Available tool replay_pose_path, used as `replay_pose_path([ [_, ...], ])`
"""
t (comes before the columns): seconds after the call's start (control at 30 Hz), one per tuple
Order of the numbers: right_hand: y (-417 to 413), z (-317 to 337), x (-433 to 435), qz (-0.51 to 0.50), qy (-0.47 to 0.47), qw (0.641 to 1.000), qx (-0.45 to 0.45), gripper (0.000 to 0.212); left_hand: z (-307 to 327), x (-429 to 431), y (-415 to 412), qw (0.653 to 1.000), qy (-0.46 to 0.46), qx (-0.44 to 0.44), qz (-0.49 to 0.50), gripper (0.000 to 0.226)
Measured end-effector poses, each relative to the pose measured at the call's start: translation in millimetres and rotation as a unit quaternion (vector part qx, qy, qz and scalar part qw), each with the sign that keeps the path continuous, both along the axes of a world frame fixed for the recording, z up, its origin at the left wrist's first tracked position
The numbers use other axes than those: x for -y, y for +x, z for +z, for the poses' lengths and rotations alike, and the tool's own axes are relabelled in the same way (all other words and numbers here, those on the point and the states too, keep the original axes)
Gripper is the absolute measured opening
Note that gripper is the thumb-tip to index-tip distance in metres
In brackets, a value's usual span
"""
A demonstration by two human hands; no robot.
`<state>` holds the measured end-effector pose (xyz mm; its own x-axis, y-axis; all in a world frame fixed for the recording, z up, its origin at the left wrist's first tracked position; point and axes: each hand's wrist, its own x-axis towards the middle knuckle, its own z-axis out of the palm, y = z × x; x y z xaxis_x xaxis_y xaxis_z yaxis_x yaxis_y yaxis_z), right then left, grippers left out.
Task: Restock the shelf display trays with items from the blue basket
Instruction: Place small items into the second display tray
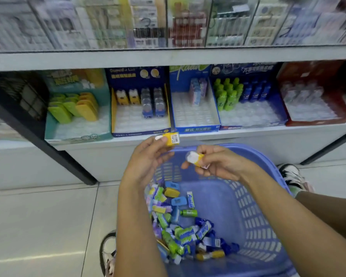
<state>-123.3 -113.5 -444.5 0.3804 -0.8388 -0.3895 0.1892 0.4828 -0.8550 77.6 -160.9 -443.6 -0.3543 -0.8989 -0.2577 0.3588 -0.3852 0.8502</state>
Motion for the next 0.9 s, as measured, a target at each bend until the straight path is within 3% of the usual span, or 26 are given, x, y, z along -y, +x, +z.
replay_pose_path([
  [0.1, 25.3, 24.9, 14.8, -0.004, -0.048, 0.999, -0.019, 0.013, 9.0, 2.7, 12.4, 0.995, -0.033, -0.046, 0.083, 0.013],
  [0.23, 60.2, 49.4, 50.1, 0.018, -0.061, 0.997, -0.048, 0.035, 15.7, 7.9, 31.6, 0.983, -0.055, -0.073, 0.157, 0.014],
  [0.3, 81.0, 58.2, 69.4, -0.035, -0.061, 0.997, -0.02, 0.028, 18.0, 12.2, 42.0, 0.972, -0.031, -0.105, 0.208, 0.013],
  [0.37, 97.1, 62.6, 90.2, -0.099, -0.117, 0.986, -0.064, 0.016, 17.6, 15.5, 51.5, 0.961, -0.006, -0.123, 0.248, 0.016],
  [0.53, 124.0, 66.0, 144.1, -0.141, -0.256, 0.903, -0.314, 0.017, 8.3, 18.6, 64.9, 0.963, 0.002, -0.072, 0.259, 0.016],
  [0.63, 133.3, 60.5, 170.3, -0.14, -0.341, 0.824, -0.431, 0.023, 2.4, 20.6, 68.5, 0.967, -0.014, -0.036, 0.251, 0.014],
  [0.7, 137.4, 52.8, 182.0, -0.133, -0.381, 0.781, -0.477, 0.025, -0.5, 22.1, 69.8, 0.969, -0.023, -0.029, 0.243, 0.014],
  [0.9, 148.2, 30.6, 196.7, -0.054, -0.437, 0.707, -0.554, 0.027, -3.5, 28.9, 68.1, 0.971, -0.028, -0.037, 0.235, 0.016],
])
